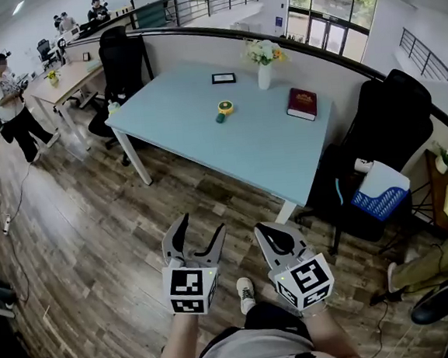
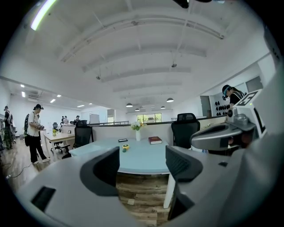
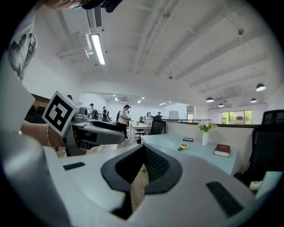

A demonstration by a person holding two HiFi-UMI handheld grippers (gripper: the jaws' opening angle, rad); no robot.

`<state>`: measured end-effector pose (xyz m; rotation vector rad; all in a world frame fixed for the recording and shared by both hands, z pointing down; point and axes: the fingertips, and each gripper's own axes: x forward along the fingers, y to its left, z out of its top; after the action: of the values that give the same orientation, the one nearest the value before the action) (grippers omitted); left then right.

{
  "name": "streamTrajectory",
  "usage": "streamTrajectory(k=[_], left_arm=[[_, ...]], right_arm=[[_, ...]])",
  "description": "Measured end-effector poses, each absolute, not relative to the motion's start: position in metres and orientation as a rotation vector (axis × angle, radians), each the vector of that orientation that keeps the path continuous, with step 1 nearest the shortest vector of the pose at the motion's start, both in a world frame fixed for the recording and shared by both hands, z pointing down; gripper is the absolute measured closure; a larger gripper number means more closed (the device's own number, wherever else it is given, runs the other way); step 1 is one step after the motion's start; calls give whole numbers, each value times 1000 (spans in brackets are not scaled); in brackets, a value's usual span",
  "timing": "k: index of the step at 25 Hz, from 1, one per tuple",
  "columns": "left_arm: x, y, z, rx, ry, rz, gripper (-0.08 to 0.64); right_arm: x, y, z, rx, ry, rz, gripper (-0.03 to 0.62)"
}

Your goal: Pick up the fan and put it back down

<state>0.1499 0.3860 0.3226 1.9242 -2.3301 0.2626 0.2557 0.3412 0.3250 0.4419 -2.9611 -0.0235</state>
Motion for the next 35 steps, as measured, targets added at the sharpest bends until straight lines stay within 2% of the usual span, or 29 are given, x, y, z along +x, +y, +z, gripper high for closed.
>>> streamTrajectory(k=[10, 18, 25, 35], left_arm=[[88, 295, 312, 1860, -2390, 219, 227], [66, 246, 323, 1817, -2353, 178, 227], [37, 212, 333, 1836, -2315, 223, 227], [-28, 128, 339, 1985, -2188, 234, 227]], right_arm=[[192, 237, 320, 397, -2985, -32, 589], [163, 192, 324, 377, -2970, 8, 589], [153, 156, 343, 437, -2935, 70, 589], [97, 88, 339, 602, -2902, 46, 589]])
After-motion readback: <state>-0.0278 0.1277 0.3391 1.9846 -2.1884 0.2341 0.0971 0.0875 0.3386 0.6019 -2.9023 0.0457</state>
